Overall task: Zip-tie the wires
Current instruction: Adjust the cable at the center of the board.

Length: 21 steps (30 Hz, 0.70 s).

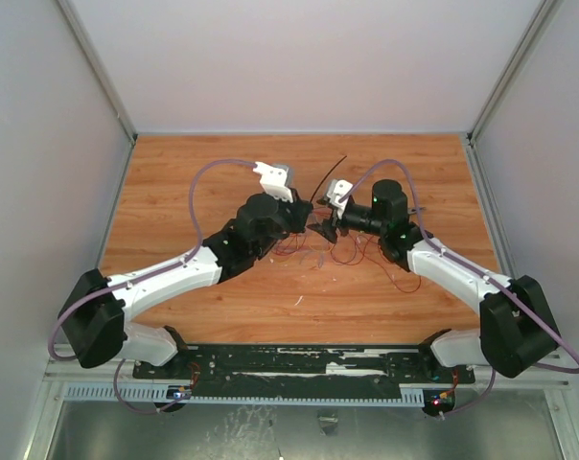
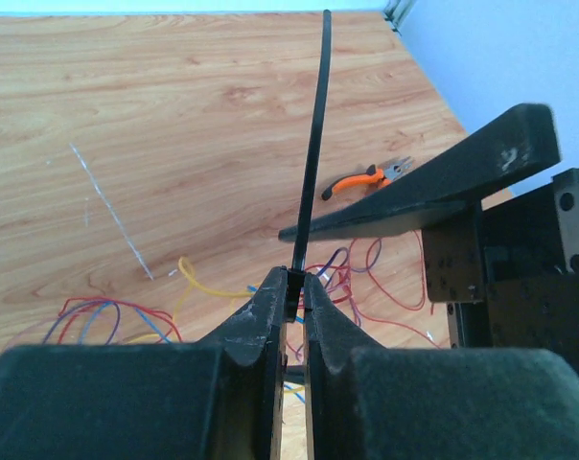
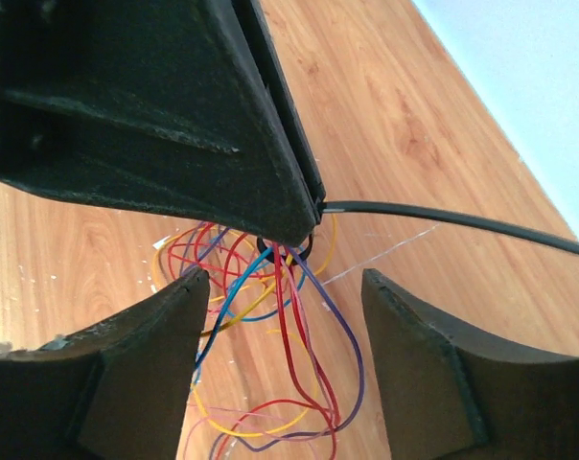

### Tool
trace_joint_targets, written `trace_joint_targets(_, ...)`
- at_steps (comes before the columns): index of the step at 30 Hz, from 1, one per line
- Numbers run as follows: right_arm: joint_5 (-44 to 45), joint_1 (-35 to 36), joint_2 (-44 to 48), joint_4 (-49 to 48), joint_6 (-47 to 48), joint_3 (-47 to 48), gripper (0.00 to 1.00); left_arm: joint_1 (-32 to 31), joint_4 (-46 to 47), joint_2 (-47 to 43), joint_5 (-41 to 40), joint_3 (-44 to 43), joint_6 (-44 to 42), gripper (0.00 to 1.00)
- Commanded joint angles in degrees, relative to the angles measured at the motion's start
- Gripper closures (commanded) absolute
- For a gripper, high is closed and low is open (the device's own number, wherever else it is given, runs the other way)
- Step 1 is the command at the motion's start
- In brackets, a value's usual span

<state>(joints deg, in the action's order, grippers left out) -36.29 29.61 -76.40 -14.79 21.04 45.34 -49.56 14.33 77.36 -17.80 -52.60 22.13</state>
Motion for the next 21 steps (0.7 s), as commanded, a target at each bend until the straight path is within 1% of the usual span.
trace_joint_targets(1, 1.58, 0.49, 0.05, 2.32, 0.38, 2.36, 0.45, 0.83, 0.54, -2.23, 0.48, 0.06, -0.16, 1.0)
trace_joint_targets(5, 2.97, 0.47, 0.49, 3.31, 0.07, 2.34, 0.76, 1.29, 0.24, -2.6, 0.42, 0.39, -0.21, 1.0)
trace_joint_targets(9, 4.29, 0.5, 1.53, 3.82, -0.59, 2.39, 1.0, 1.95, -0.38, -2.87, 0.22, 0.48, -0.37, 1.0)
trace_joint_targets(16, 9.63, 0.39, 4.94, 6.09, -1.57, 1.38, 1.0, 2.74, -0.93, -4.37, 0.05, 1.33, -0.45, 1.0)
trace_joint_targets(21, 13.62, 0.26, 8.15, 5.78, -2.27, -1.79, 1.0, 3.45, -1.23, -5.36, -0.21, 2.09, -0.36, 1.0)
